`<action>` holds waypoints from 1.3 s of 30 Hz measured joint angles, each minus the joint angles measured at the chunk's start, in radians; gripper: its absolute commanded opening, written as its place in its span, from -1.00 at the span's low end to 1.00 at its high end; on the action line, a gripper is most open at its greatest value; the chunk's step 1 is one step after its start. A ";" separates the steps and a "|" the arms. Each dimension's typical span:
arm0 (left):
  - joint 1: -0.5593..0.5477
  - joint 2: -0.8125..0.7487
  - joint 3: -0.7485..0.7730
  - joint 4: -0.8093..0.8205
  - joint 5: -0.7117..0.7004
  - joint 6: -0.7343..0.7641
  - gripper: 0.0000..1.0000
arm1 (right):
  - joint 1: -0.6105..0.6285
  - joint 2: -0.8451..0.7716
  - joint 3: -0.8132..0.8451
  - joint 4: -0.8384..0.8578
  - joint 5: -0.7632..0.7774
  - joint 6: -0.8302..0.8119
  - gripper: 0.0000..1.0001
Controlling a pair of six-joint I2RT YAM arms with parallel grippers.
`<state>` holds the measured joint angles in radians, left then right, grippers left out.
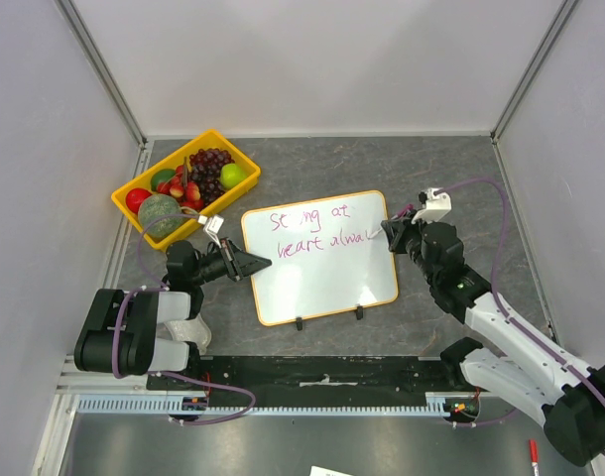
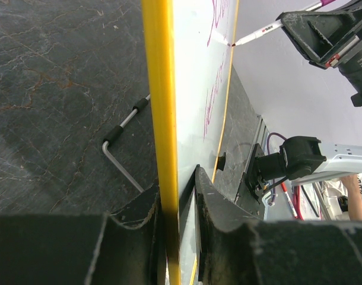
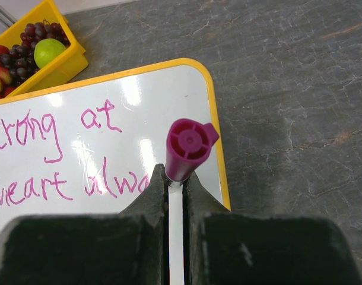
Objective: Write a sentence on the whiteboard
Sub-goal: Pick up the sentence from the whiteboard.
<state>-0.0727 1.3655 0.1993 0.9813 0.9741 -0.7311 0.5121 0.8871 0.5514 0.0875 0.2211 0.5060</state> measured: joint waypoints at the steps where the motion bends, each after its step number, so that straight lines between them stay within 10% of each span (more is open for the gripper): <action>1: 0.000 0.000 0.000 0.000 0.000 0.000 -0.96 | 0.000 0.000 0.005 -0.001 0.003 0.000 -1.00; 39: 0.000 0.000 0.000 0.000 0.000 0.000 -0.96 | -0.013 0.032 0.010 0.021 -0.003 0.000 -1.00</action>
<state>-0.0727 1.3655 0.1993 0.9813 0.9741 -0.7311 0.4988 0.9195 0.5617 0.1081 0.2176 0.5056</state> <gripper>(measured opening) 0.258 0.061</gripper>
